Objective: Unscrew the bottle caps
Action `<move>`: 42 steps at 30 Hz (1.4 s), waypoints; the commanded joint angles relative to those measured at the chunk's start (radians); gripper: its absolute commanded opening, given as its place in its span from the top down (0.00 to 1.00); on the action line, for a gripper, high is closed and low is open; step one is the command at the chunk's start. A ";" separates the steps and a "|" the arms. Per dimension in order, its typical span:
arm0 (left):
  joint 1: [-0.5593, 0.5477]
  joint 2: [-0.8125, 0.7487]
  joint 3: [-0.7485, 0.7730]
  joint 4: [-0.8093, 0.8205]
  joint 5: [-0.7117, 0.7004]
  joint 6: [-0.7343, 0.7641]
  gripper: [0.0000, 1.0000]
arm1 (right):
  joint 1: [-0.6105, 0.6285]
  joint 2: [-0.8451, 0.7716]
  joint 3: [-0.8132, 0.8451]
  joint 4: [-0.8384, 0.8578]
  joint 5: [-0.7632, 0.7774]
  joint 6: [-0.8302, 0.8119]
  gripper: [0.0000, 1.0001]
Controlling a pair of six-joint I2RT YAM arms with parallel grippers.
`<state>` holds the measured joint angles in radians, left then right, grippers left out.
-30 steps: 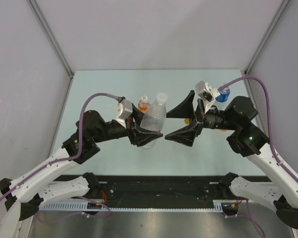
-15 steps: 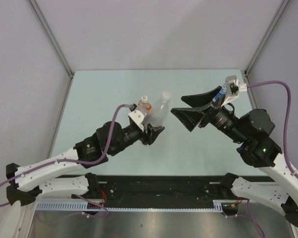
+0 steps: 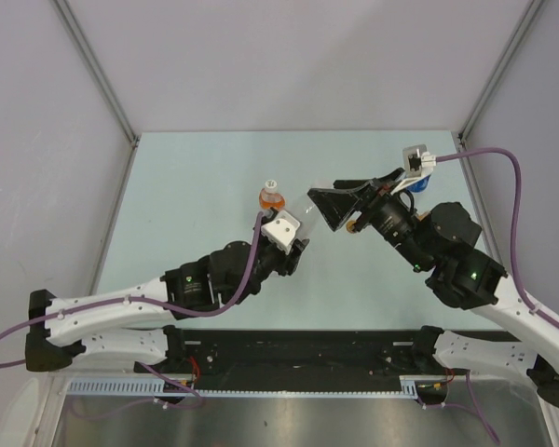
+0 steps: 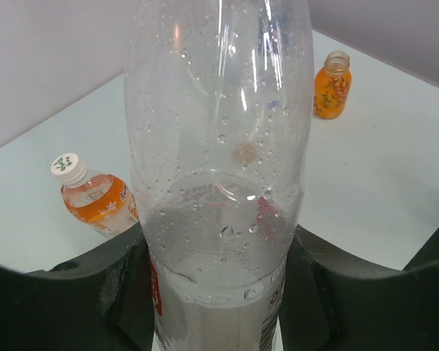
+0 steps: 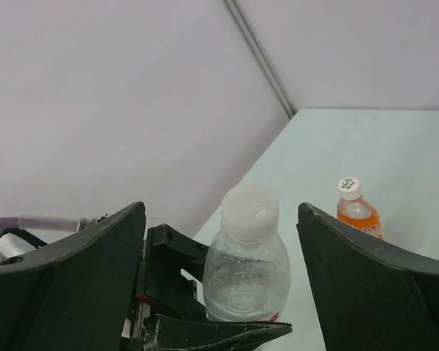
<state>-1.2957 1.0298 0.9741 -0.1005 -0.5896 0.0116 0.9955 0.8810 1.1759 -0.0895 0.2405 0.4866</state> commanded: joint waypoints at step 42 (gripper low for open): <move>-0.042 0.000 0.021 0.028 -0.069 0.042 1.00 | 0.003 0.055 0.045 -0.024 0.066 -0.012 1.00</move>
<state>-1.3281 1.0451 0.9741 -0.0982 -0.6548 0.0353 0.9977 0.9386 1.1824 -0.1150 0.3237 0.4969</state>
